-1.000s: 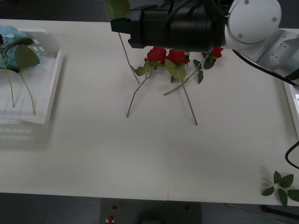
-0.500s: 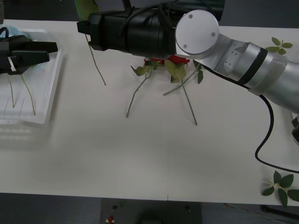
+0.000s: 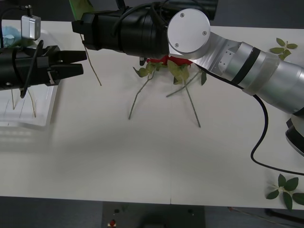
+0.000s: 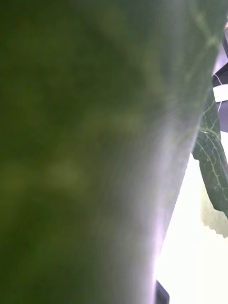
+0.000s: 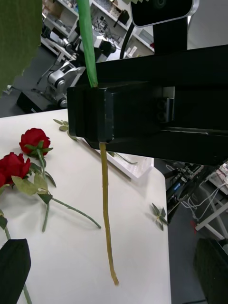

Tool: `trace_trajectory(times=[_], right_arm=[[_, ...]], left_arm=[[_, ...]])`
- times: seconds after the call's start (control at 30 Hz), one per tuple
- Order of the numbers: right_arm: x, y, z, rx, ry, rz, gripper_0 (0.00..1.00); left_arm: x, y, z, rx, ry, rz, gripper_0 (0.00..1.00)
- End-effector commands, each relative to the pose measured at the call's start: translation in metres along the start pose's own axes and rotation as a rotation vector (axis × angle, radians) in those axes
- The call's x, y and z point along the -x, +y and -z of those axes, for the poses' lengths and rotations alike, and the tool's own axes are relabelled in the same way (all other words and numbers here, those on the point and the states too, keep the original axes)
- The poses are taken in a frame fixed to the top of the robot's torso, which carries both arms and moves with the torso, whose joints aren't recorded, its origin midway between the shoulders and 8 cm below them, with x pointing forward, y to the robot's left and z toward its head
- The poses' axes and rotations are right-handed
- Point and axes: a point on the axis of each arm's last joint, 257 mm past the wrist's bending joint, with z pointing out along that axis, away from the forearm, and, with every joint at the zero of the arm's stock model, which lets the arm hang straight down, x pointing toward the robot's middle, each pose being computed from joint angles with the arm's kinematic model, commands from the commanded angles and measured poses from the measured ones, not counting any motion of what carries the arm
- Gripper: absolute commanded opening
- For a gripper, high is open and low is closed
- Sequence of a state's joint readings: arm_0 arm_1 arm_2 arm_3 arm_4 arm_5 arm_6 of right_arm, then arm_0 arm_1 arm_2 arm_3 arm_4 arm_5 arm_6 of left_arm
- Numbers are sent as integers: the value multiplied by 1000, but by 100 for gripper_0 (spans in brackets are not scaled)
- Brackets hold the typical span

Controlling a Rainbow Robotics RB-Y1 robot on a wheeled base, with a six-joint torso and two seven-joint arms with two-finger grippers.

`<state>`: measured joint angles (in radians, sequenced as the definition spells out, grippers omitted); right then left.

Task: Put the red flowers into the right box and the blue flowers into the left box

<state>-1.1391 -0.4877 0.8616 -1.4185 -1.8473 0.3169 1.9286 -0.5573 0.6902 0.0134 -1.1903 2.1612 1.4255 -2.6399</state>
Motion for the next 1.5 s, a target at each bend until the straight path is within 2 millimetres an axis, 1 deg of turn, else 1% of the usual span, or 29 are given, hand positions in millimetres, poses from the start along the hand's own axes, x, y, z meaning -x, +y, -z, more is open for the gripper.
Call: trace_trajectory(times=[0.03, 0.43, 0.5, 0.57, 0.6, 1.17, 1.2, 1.23, 1.27, 1.3, 1.33, 1.5], right_arm=[[28, 17, -1, 26, -31, 53, 0], [28, 17, -1, 26, -31, 53, 0], [28, 17, -1, 26, -31, 53, 0], [28, 17, -1, 26, -31, 53, 0], [28, 17, -1, 26, -31, 53, 0], [28, 17, -1, 26, -31, 53, 0], [28, 17, -1, 26, -31, 53, 10], [28, 17, -1, 26, -31, 53, 24], [28, 17, -1, 26, -31, 53, 73], [28, 17, -1, 26, -31, 53, 92], [28, 17, -1, 26, -31, 53, 100], [28, 17, -1, 26, -31, 53, 100]], left_arm=[[15, -3, -19, -10, -13, -92, 100], [18, -7, -46, -11, -36, -99, 100], [17, -7, -47, -10, -38, -97, 98], [18, -7, -47, -10, -41, -96, 63], [18, -8, -48, -14, -41, -97, 0], [18, -9, -48, -17, -45, -94, 0], [19, -9, -48, -19, -46, -95, 0], [19, -9, -48, -19, -46, -95, 0], [19, -9, -48, -19, -48, -94, 0], [18, -9, -48, -18, -48, -92, 0], [19, -9, -48, -20, -50, -92, 0], [19, -10, -48, -23, -50, -91, 0]])
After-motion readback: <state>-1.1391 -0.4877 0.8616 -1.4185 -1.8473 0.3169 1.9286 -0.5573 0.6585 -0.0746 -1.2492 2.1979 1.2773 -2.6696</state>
